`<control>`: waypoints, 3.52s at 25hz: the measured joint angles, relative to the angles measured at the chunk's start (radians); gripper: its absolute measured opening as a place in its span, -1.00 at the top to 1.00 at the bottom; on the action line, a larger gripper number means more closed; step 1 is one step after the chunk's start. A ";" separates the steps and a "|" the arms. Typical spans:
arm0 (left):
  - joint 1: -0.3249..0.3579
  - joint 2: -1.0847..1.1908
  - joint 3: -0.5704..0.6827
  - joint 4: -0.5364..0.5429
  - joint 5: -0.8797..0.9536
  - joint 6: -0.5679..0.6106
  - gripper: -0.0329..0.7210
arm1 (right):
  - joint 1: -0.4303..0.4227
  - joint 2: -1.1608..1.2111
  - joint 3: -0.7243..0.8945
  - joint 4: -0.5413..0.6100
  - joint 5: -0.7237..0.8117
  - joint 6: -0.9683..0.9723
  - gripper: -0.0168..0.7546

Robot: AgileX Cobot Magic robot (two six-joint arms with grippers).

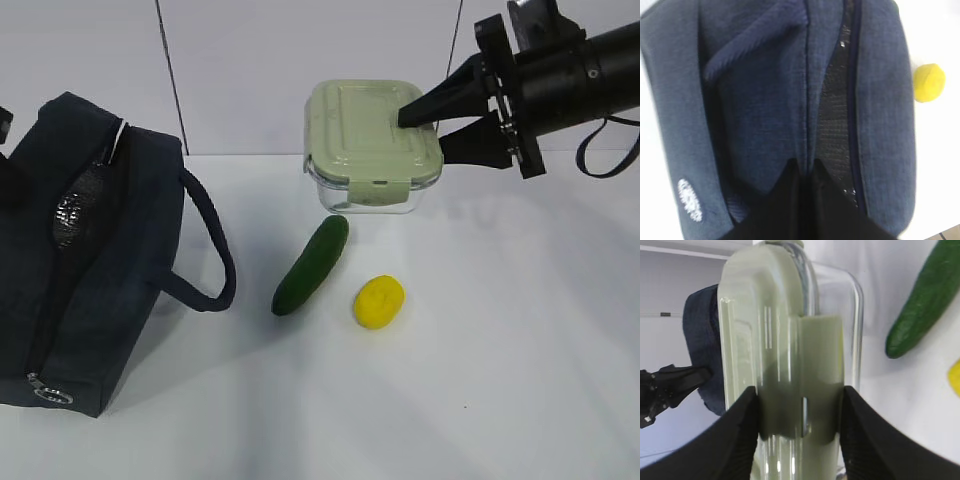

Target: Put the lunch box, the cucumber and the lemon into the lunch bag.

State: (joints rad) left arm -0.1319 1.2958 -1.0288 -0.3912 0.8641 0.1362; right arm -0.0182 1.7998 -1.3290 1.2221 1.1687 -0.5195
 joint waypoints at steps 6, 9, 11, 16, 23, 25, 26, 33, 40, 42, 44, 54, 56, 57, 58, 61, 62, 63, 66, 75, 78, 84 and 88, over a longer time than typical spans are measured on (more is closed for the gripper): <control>0.000 0.000 0.000 -0.007 0.002 -0.002 0.93 | 0.077 0.000 -0.026 0.000 0.003 0.029 0.02; 0.000 0.000 0.000 -0.007 0.002 -0.002 0.93 | 0.114 0.000 -0.026 0.002 0.004 0.043 0.02; 0.000 0.000 0.000 -0.007 0.002 -0.002 0.93 | 0.139 0.000 -0.027 0.004 0.004 0.048 0.02; 0.000 0.000 0.000 -0.007 0.002 -0.002 0.93 | 0.197 0.000 -0.062 0.008 0.004 0.060 0.02; 0.000 0.000 0.000 -0.007 0.002 -0.002 0.93 | 0.254 0.000 -0.077 0.018 0.008 0.069 0.02; 0.000 0.000 0.000 -0.007 0.002 -0.002 0.93 | 0.272 0.002 -0.078 0.022 0.008 0.069 0.02; 0.000 0.000 0.000 -0.007 0.002 -0.002 0.93 | 0.283 0.007 -0.078 0.029 0.008 0.069 0.02; 0.000 0.000 0.000 -0.007 0.000 -0.002 0.93 | 0.350 0.044 -0.081 0.061 -0.023 0.069 0.02; 0.000 0.000 0.000 -0.020 0.000 0.004 0.93 | 0.368 0.046 -0.085 0.081 -0.100 0.069 0.02; 0.000 0.000 0.000 -0.026 0.000 0.005 0.93 | 0.371 0.046 -0.085 0.081 -0.108 0.069 0.02; 0.000 0.000 0.000 -0.030 0.000 0.006 0.93 | 0.379 0.046 -0.085 0.081 -0.114 0.069 0.02; 0.000 0.000 0.000 -0.040 0.000 0.006 0.93 | 0.424 0.128 -0.177 0.088 -0.122 0.069 0.02; 0.000 0.000 0.000 -0.040 0.000 0.006 0.93 | 0.431 0.149 -0.196 0.077 -0.120 0.069 0.02; 0.000 0.000 0.000 -0.040 0.000 0.007 0.93 | 0.433 0.153 -0.198 0.067 -0.125 0.069 0.02; 0.000 0.000 0.000 -0.040 0.000 0.007 0.93 | 0.433 0.155 -0.200 0.057 -0.130 0.069 0.02; 0.000 0.000 0.000 -0.059 0.000 0.008 0.93 | 0.433 0.162 -0.205 0.048 -0.150 0.069 0.02; 0.000 0.000 0.000 -0.073 0.000 0.014 0.93 | 0.433 0.162 -0.206 0.044 -0.159 0.069 0.02; 0.000 0.000 0.000 -0.093 0.002 0.027 0.93 | 0.433 0.162 -0.206 0.039 -0.168 0.069 0.02; 0.000 0.000 0.000 -0.166 0.019 0.070 0.93 | 0.433 0.162 -0.206 0.016 -0.192 0.069 0.02; 0.000 0.000 0.000 -0.244 0.063 0.112 0.93 | 0.433 0.162 -0.206 -0.087 -0.208 0.069 0.02; 0.000 0.000 0.000 -0.271 0.084 0.125 0.93 | 0.434 0.162 -0.206 -0.092 -0.211 0.061 0.02; 0.000 0.000 0.000 -0.365 0.103 0.156 0.93 | 0.473 0.162 -0.206 -0.098 -0.220 -0.015 0.03; 0.000 0.000 0.000 -0.382 0.117 0.163 0.93 | 0.495 0.164 -0.206 -0.094 -0.223 -0.072 0.03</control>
State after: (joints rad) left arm -0.1319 1.2958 -1.0288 -0.7728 0.9814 0.2989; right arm 0.4767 1.9640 -1.5352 1.1284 0.9455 -0.5917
